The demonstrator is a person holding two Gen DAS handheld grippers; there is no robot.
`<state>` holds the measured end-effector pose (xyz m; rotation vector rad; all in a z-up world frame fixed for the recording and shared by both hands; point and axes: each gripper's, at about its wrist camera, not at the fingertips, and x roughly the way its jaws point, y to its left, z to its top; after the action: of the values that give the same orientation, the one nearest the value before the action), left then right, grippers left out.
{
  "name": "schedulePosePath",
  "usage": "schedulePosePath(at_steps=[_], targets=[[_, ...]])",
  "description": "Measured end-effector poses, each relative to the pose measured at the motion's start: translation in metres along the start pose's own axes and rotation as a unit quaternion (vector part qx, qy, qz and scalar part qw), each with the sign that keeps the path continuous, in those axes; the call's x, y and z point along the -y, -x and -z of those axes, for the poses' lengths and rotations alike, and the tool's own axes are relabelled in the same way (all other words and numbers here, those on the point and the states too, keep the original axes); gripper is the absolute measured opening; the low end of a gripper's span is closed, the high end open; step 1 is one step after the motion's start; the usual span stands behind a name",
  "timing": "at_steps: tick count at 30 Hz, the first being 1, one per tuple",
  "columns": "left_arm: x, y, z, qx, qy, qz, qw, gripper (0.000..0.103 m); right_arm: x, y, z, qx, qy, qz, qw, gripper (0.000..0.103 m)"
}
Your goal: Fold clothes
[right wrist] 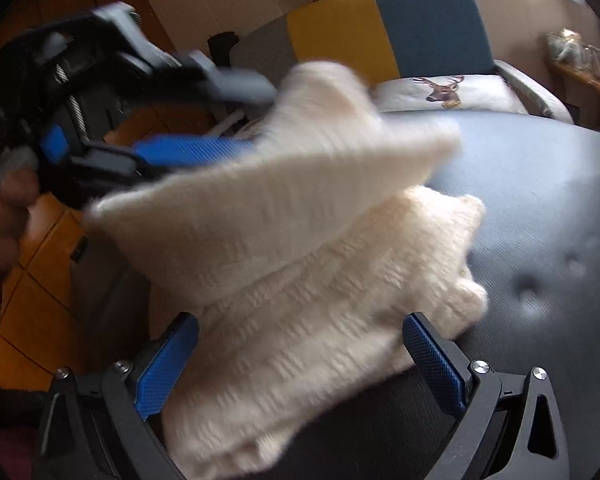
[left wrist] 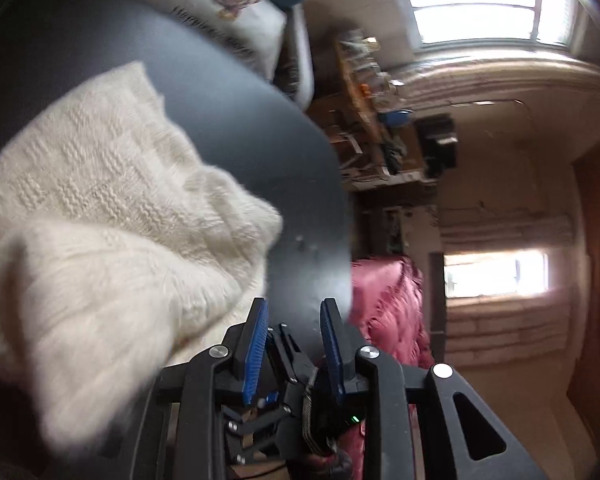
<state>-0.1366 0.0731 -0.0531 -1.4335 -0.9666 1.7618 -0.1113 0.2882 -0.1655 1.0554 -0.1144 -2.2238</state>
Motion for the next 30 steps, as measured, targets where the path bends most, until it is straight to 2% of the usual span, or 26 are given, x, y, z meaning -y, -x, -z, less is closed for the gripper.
schedulePosePath(at_steps=[1, 3, 5, 7, 8, 9, 12, 13, 15, 18, 21, 23, 25, 29, 30], targets=[[0.002, 0.014, 0.0, 0.01, -0.011, 0.009, 0.9998, 0.025, -0.001, 0.002, 0.001, 0.0, 0.001, 0.005, 1.0, 0.103], [-0.003, 0.056, -0.005, 0.058, -0.037, 0.002, 0.9976, 0.026, -0.003, 0.009, 0.002, 0.001, 0.005, 0.016, 1.0, 0.103], [-0.019, 0.094, -0.013, 0.117, -0.066, -0.059, 0.9892, 0.026, -0.008, 0.017, 0.004, 0.004, 0.007, 0.024, 1.0, 0.103], [-0.043, 0.122, -0.022, 0.166, -0.077, -0.13, 0.9744, 0.027, -0.017, 0.03, 0.0, 0.016, 0.01, 0.007, 1.0, 0.103], [-0.06, 0.133, -0.026, 0.182, -0.065, -0.135, 0.9718, 0.027, -0.022, 0.037, -0.002, 0.022, 0.011, -0.003, 1.0, 0.103], [-0.073, 0.138, -0.029, 0.185, -0.052, -0.125, 0.9735, 0.027, -0.026, 0.044, -0.004, 0.029, 0.013, -0.013, 0.999, 0.103], [-0.092, 0.134, -0.027, 0.17, -0.04, -0.101, 0.9795, 0.026, -0.051, 0.055, -0.031, 0.03, 0.049, -0.059, 0.997, 0.103], [-0.091, 0.126, -0.025, 0.16, -0.052, -0.099, 0.9808, 0.026, -0.06, 0.057, -0.042, 0.026, 0.061, -0.08, 0.995, 0.103], [-0.087, 0.11, -0.021, 0.139, -0.077, -0.092, 0.983, 0.027, -0.076, 0.049, -0.067, -0.005, 0.079, -0.132, 0.988, 0.103], [-0.085, 0.093, -0.021, 0.127, -0.094, -0.103, 0.982, 0.027, -0.107, 0.033, -0.078, -0.073, 0.091, -0.195, 0.974, 0.103], [-0.098, 0.087, -0.029, 0.12, -0.083, -0.086, 0.9856, 0.027, -0.132, 0.015, -0.075, -0.125, 0.105, -0.18, 0.97, 0.103], [-0.105, 0.077, -0.034, 0.105, -0.073, -0.061, 0.9899, 0.026, -0.137, 0.002, -0.068, -0.152, 0.076, -0.211, 0.963, 0.103], [-0.109, 0.062, -0.023, 0.072, -0.083, -0.045, 0.9929, 0.026, -0.14, -0.006, -0.057, -0.171, 0.046, -0.241, 0.954, 0.103], [-0.115, 0.034, 0.0, 0.006, -0.102, -0.013, 0.9946, 0.022, -0.127, -0.001, -0.007, -0.202, 0.002, -0.253, 0.946, 0.103], [-0.116, 0.031, 0.006, -0.004, -0.106, -0.007, 0.9944, 0.021, -0.122, 0.003, 0.007, -0.203, -0.009, -0.243, 0.948, 0.103]])
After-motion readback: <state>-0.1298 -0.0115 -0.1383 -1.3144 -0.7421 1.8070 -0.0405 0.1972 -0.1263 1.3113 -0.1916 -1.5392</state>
